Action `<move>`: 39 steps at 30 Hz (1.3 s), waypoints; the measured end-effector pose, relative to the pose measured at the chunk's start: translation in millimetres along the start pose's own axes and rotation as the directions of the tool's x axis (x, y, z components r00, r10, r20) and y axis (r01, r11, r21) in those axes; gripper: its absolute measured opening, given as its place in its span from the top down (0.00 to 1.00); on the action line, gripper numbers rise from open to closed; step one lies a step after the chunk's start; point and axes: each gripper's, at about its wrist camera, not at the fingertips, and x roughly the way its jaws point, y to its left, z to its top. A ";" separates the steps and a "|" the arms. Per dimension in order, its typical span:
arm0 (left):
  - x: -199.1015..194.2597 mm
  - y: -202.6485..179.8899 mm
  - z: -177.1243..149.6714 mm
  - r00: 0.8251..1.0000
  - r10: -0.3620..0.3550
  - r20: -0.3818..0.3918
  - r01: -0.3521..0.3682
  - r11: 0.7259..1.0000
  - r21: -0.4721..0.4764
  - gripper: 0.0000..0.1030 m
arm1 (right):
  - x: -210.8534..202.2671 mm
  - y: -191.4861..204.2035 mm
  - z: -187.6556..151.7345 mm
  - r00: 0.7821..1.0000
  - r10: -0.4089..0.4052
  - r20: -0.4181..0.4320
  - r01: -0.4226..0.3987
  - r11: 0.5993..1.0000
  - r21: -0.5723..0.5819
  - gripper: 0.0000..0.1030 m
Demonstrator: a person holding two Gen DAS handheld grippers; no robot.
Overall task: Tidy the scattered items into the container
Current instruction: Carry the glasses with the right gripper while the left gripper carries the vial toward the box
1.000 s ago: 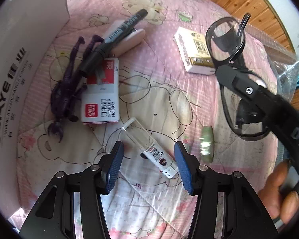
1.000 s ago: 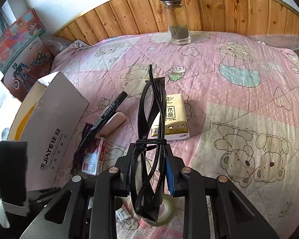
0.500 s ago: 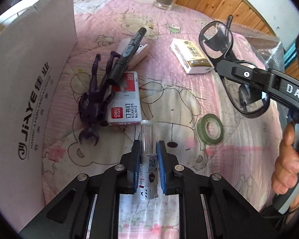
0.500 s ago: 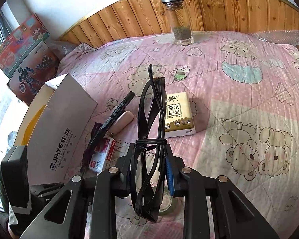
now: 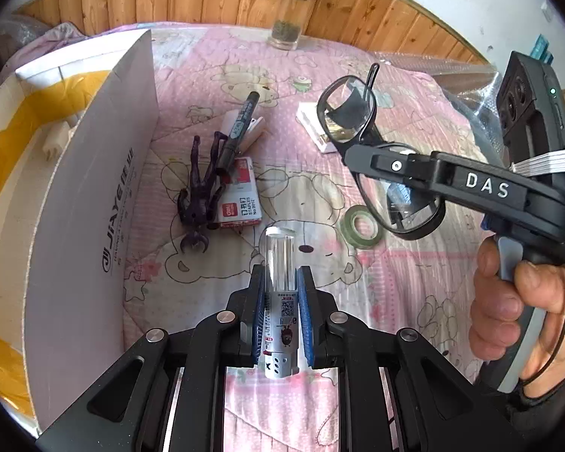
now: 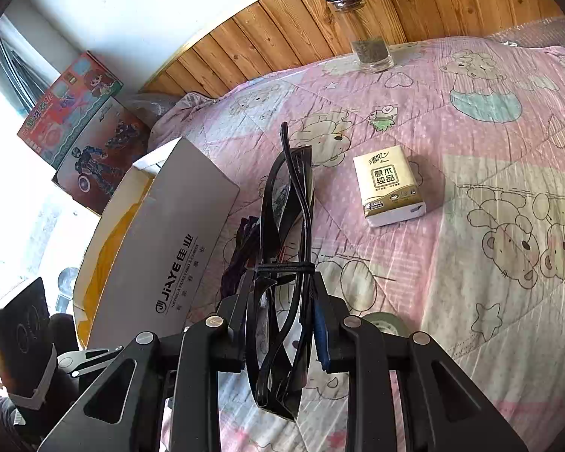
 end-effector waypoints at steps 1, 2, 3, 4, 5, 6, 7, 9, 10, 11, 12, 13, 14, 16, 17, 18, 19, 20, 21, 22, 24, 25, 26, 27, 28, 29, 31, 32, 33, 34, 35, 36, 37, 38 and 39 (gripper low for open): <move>-5.4 0.0 -1.0 1.000 -0.004 0.008 0.004 1.000 0.001 0.84 | -1.1 1.7 -2.9 1.000 0.001 0.003 -0.001 1.000 0.004 0.73; -10.9 -0.1 -2.3 1.000 -0.007 0.017 0.007 1.000 0.002 0.84 | -1.4 3.8 -5.9 1.000 -0.002 0.005 0.002 1.000 0.006 0.73; -16.0 0.3 -3.5 1.000 -0.013 0.025 0.013 1.000 0.002 0.84 | -1.5 5.7 -8.8 1.000 -0.004 0.005 0.004 1.000 0.008 0.73; -20.5 0.7 -4.5 0.999 -0.017 0.032 0.018 1.000 -0.001 0.84 | -1.2 6.9 -12.0 1.000 -0.005 0.004 0.005 1.000 0.010 0.73; -25.6 1.8 -5.8 0.999 -0.024 0.041 0.024 1.000 -0.003 0.84 | -0.6 8.1 -15.3 1.000 -0.008 0.003 0.008 1.000 0.015 0.73; -29.8 2.9 -6.7 0.998 -0.027 0.049 0.027 1.000 -0.003 0.84 | 0.0 8.8 -18.8 1.000 -0.011 0.001 0.011 1.000 0.019 0.73; -34.2 4.3 -7.9 0.998 -0.032 0.058 0.032 0.999 -0.005 0.84 | 0.5 8.9 -22.2 1.000 -0.015 -0.001 0.015 1.000 0.024 0.73; -42.3 7.2 -10.6 0.996 -0.045 0.071 0.046 0.999 -0.011 0.84 | 0.2 10.4 -30.8 1.000 -0.020 0.000 0.020 0.999 0.042 0.73; -46.1 8.9 -12.1 0.996 -0.050 0.078 0.052 0.999 -0.014 0.84 | -0.2 11.3 -35.1 1.000 -0.021 0.001 0.021 0.999 0.049 0.73; -49.3 10.8 -13.3 0.995 -0.058 0.084 0.059 0.998 -0.018 0.84 | -0.3 12.7 -39.7 1.000 -0.024 0.001 0.024 0.998 0.054 0.73; -53.4 12.8 -15.3 0.994 -0.066 0.091 0.069 0.997 -0.024 0.84 | 0.2 14.6 -44.7 1.000 -0.030 0.000 0.030 0.998 0.056 0.73; -57.0 14.8 -16.5 0.992 -0.072 0.099 0.076 0.997 -0.029 0.84 | 1.1 17.0 -49.7 0.999 -0.037 -0.004 0.037 0.998 0.056 0.73; -60.2 16.3 -17.4 0.991 -0.078 0.107 0.082 0.996 -0.033 0.84 | 2.2 19.5 -55.0 0.999 -0.043 -0.006 0.044 0.997 0.056 0.73; -66.2 19.0 -20.5 0.989 -0.089 0.121 0.095 0.995 -0.042 0.84 | 5.1 26.6 -66.5 0.998 -0.058 -0.013 0.058 0.997 0.049 0.73; -69.0 20.3 -21.9 0.987 -0.095 0.126 0.101 0.994 -0.046 0.84 | 6.4 30.7 -72.1 0.998 -0.064 -0.016 0.065 0.997 0.044 0.73; -71.4 21.4 -23.3 0.986 -0.101 0.132 0.108 0.993 -0.049 0.84 | 7.8 34.8 -76.5 0.998 -0.067 -0.019 0.068 0.997 0.039 0.73; -73.8 22.6 -25.2 0.985 -0.104 0.137 0.112 0.992 -0.053 0.84 | 9.0 38.1 -80.3 0.997 -0.070 -0.022 0.071 0.997 0.032 0.73; -75.7 23.7 -26.9 0.984 -0.109 0.140 0.118 0.991 -0.056 0.84 | 9.7 42.3 -84.5 0.997 -0.076 -0.024 0.077 0.997 0.026 0.73; -77.6 24.7 -28.6 0.983 -0.114 0.143 0.123 0.991 -0.058 0.84 | 10.1 46.0 -88.3 0.996 -0.081 -0.026 0.082 0.996 0.021 0.73; -79.4 25.8 -30.1 0.982 -0.118 0.145 0.128 0.990 -0.061 0.84 | 10.0 49.3 -91.9 0.996 -0.084 -0.028 0.085 0.996 0.018 0.73; -82.9 28.1 -33.5 0.981 -0.125 0.150 0.136 0.989 -0.063 0.84 | 7.7 55.4 -98.4 0.996 -0.090 -0.027 0.091 0.996 0.012 0.73; -84.3 29.6 -35.3 0.980 -0.125 0.152 0.137 0.988 -0.069 0.84 | 5.8 58.5 -101.1 0.995 -0.093 -0.025 0.093 0.996 0.009 0.73; -85.8 31.6 -37.1 0.980 -0.127 0.156 0.139 0.988 -0.073 0.84 | 3.3 61.2 -103.9 0.995 -0.094 -0.021 0.094 0.996 0.006 0.73; -86.7 33.5 -38.7 0.979 -0.129 0.158 0.142 0.987 -0.075 0.84 | 0.5 64.1 -106.9 0.995 -0.097 -0.016 0.097 0.995 0.005 0.73; -87.7 35.7 -40.1 0.979 -0.130 0.160 0.144 0.986 -0.080 0.84 | -2.3 67.3 -109.8 0.995 -0.103 -0.011 0.103 0.995 0.000 0.73; -88.8 38.0 -41.5 0.978 -0.131 0.162 0.146 0.985 -0.086 0.84 | -5.1 70.6 -112.7 0.994 -0.111 -0.005 0.111 0.994 -0.004 0.73; -90.4 41.4 -43.5 0.976 -0.140 0.166 0.157 0.983 -0.094 0.84 | -10.5 77.9 -118.0 0.993 -0.119 0.005 0.119 0.993 -0.007 0.73; -91.7 43.2 -44.4 0.975 -0.141 0.169 0.159 0.982 -0.099 0.84 | -13.0 82.3 -121.0 0.993 -0.120 0.010 0.121 0.993 -0.010 0.73; -93.0 44.8 -45.4 0.974 -0.145 0.172 0.164 0.981 -0.103 0.84 | -15.4 87.1 -124.2 0.993 -0.121 0.015 0.121 0.993 -0.012 0.73; -94.4 46.2 -46.3 0.973 -0.152 0.174 0.171 0.980 -0.104 0.84 | -17.5 91.9 -127.4 0.993 -0.116 0.018 0.116 0.993 -0.012 0.73; -96.0 47.5 -46.9 0.972 -0.155 0.179 0.176 0.979 -0.107 0.84 | -19.3 96.5 -130.7 0.994 -0.108 0.019 0.108 0.994 -0.010 0.73; -98.0 48.7 -47.3 0.970 -0.158 0.184 0.180 0.978 -0.110 0.84 | -21.2 101.2 -133.7 0.995 -0.100 0.021 0.100 0.995 -0.009 0.73; -99.9 49.6 -47.5 0.969 -0.162 0.188 0.185 0.976 -0.111 0.84 | -22.7 106.0 -136.3 0.995 -0.093 0.023 0.093 0.996 -0.010 0.73; -101.9 50.6 -47.6 0.967 -0.165 0.194 0.189 0.975 -0.113 0.84 | -24.1 110.3 -138.6 0.996 -0.086 0.024 0.086 0.996 -0.011 0.73; -104.2 51.8 -47.7 0.965 -0.170 0.198 0.195 0.974 -0.113 0.84 | -25.4 114.7 -140.3 0.997 -0.079 0.026 0.079 0.997 -0.009 0.73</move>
